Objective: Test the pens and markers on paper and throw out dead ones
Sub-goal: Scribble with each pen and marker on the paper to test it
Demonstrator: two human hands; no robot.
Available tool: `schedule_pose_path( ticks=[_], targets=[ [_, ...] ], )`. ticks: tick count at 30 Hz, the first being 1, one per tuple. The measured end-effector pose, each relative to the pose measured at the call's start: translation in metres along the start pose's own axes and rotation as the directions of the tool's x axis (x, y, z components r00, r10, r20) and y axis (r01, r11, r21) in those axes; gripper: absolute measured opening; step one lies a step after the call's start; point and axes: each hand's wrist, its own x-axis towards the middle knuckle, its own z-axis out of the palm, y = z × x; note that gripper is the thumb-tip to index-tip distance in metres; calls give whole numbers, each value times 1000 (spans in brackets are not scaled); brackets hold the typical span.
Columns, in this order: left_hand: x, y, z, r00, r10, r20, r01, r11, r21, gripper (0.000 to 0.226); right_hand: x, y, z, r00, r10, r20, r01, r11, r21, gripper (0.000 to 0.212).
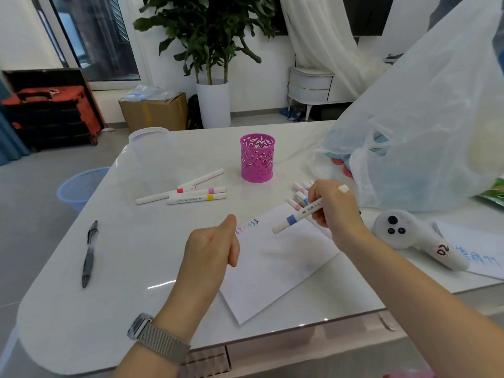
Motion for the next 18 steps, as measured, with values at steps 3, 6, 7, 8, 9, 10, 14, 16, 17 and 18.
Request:
schedule_pose_path(
  ticks=[3, 6, 7, 8, 9, 10, 14, 16, 17, 18],
  targets=[
    [0, 2, 4, 970, -129, 206, 184, 944, -275, 76, 5, 5, -5, 998, -60, 29, 58, 995, 80, 19],
    [2, 1, 4, 940, -168, 297, 277, 885, -374, 82, 8, 5, -9, 978, -164, 128, 159, 986, 49, 24],
    [2, 0, 4, 936, -176, 305, 288, 881, -375, 80, 9, 6, -10, 968, -189, 165, 189, 982, 15, 25],
    [2, -1, 5, 935, -187, 300, 295, 882, -369, 77, 10, 6, -11, 958, -204, 200, 211, 977, -12, 24],
    [2, 0, 5, 940, -196, 280, 290, 890, -353, 71, 13, 7, -12, 951, -213, 225, 225, 974, -32, 22],
    [2, -1, 5, 950, -197, 241, 267, 914, -305, 63, 15, 8, -13, 947, -221, 234, 239, 970, -50, 18],
    [1, 2, 3, 983, -170, 73, 168, 985, 33, 60, 30, 19, -28, 906, -405, 122, 419, 819, -393, 14],
    [1, 5, -1, 984, -177, 34, 173, 981, 85, 63, 38, 28, -37, 861, -493, 125, 440, 600, -668, 20],
    [1, 6, -4, 980, -196, 29, 192, 977, 91, 64, 43, 34, -41, 867, -476, 148, 402, 492, -772, 24],
    [2, 6, -7, 976, -218, 28, 215, 973, 87, 63, 48, 38, -43, 887, -430, 166, 345, 381, -858, 27]
  ],
)
